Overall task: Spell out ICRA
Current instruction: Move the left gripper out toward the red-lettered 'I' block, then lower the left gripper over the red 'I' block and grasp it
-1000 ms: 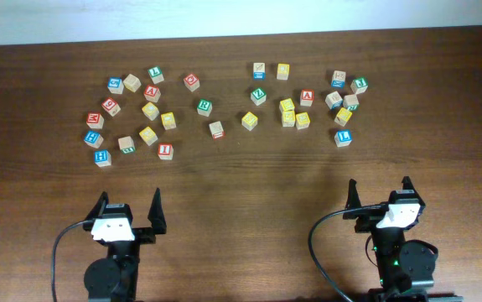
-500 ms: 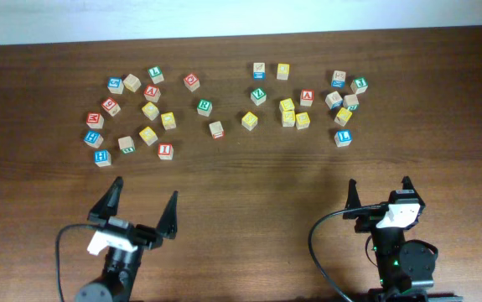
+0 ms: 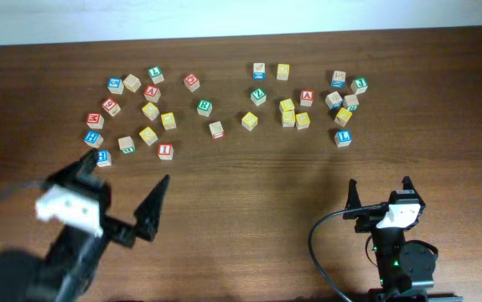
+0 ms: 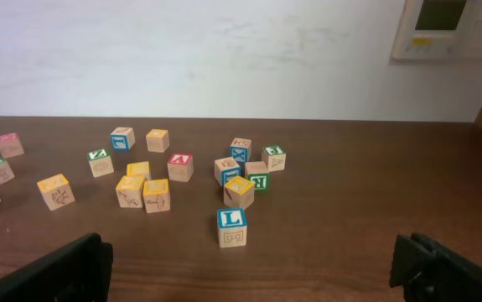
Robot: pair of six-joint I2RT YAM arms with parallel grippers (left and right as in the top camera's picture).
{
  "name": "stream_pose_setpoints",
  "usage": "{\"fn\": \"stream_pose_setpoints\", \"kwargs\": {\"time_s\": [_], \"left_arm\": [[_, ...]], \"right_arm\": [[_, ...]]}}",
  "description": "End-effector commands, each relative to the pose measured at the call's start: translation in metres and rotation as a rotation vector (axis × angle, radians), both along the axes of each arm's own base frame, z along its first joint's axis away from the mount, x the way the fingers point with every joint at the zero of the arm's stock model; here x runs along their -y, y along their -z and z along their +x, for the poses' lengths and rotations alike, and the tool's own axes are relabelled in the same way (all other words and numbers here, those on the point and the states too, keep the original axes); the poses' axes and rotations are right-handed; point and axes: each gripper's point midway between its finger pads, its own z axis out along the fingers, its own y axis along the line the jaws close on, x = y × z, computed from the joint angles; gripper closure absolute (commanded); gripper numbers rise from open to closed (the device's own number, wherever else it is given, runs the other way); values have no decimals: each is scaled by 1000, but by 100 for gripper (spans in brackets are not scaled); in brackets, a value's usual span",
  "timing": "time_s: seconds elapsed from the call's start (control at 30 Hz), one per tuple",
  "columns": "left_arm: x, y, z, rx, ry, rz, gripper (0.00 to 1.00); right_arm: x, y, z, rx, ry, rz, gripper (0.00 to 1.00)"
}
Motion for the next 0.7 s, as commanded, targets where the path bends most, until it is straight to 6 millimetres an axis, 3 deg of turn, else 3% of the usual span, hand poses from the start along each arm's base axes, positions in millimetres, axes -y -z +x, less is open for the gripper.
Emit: {"fn": "stream_pose_setpoints", "kwargs": {"time_s": [0.0,0.1,0.13,0.2,0.23,0.3,0.37,0.5,0.6,0.67], "left_arm": [[15,-9,11,-44,98,18,1],[4,4,35,-204,16,-29,1],[-3,17,43,-307,-30,-22,1],[-13,63,65,-619,-99,16,1],[-12,73,69,-678,-92,17,1],[3,138,92,-970,-14,-12,1],[3,161,103,-1050,-16,-9,1],[-18,203,120,-1164,-138,70,1],[-37,229,125,-1244,-289,112,1],[-38,247,122,-1306,-315,165,1]], "right_arm": [[3,3,0,-4,16,10,2],[3,3,0,-3,16,10,2],[3,3,0,-3,16,10,1],[3,3,0,-4,16,10,1],[3,3,0,-3,16,11,2],[3,3,0,-4,16,10,2],[3,3,0,-3,16,10,2],[3,3,0,-4,16,10,2],[3,3,0,-4,16,10,2],[3,3,0,-4,16,10,2]]}}
